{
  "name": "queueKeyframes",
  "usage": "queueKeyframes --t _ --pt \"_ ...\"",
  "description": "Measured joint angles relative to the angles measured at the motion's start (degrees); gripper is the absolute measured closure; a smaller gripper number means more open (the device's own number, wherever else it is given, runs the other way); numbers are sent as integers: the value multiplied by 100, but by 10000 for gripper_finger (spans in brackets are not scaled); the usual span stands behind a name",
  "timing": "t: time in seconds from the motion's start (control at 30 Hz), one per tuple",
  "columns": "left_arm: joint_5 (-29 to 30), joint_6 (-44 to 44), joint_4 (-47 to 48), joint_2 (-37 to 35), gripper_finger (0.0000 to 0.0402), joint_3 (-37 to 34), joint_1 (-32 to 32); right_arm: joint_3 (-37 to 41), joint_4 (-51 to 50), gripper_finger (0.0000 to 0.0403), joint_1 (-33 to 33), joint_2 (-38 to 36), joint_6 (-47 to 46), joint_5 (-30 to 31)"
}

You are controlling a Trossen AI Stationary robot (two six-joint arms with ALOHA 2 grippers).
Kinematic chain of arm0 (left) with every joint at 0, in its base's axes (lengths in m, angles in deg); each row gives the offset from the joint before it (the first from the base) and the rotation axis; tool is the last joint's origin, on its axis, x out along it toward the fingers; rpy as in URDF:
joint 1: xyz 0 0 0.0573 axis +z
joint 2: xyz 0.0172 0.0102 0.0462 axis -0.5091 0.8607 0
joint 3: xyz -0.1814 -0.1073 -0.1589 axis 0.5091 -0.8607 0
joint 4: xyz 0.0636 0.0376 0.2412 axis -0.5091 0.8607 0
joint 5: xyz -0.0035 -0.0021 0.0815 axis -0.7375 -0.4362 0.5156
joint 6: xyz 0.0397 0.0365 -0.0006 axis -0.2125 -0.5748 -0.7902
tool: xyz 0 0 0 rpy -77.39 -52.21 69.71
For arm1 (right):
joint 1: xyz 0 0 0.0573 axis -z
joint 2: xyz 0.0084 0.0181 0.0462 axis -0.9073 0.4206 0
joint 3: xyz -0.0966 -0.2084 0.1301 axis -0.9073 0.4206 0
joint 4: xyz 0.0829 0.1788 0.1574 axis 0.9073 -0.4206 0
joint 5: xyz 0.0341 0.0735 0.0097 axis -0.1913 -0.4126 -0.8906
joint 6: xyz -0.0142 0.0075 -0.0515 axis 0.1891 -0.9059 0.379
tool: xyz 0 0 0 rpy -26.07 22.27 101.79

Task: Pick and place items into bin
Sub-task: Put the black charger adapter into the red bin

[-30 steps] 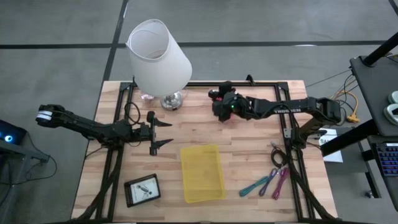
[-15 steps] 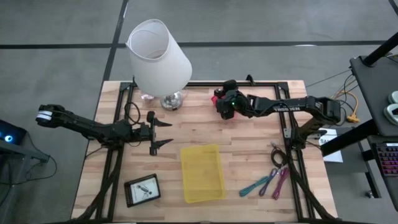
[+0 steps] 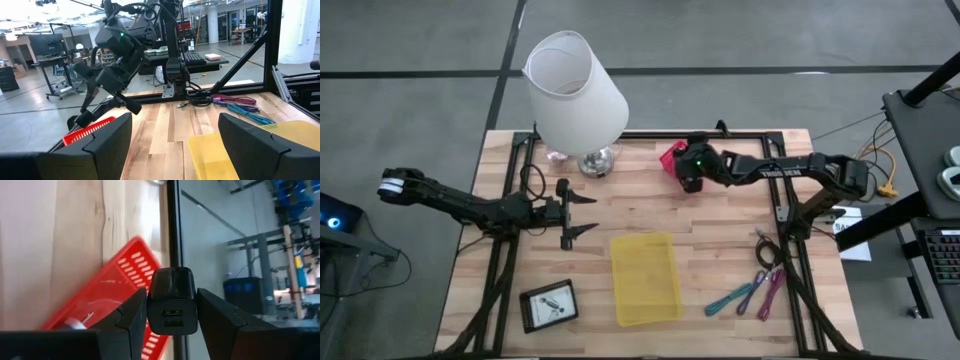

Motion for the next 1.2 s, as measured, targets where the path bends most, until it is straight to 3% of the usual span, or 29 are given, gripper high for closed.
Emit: queueKeyframes --t 0.5,0.77,1.2 --pt "0 -2 0 0 123 -1 0 319 169 264 678 0 -303 -1115" --pt "-1 -2 0 0 123 -1 0 338 150 264 987 2 -593 -2005" --pt "0 -2 0 2 123 -1 0 340 -207 264 1023 0 -633 -2424"
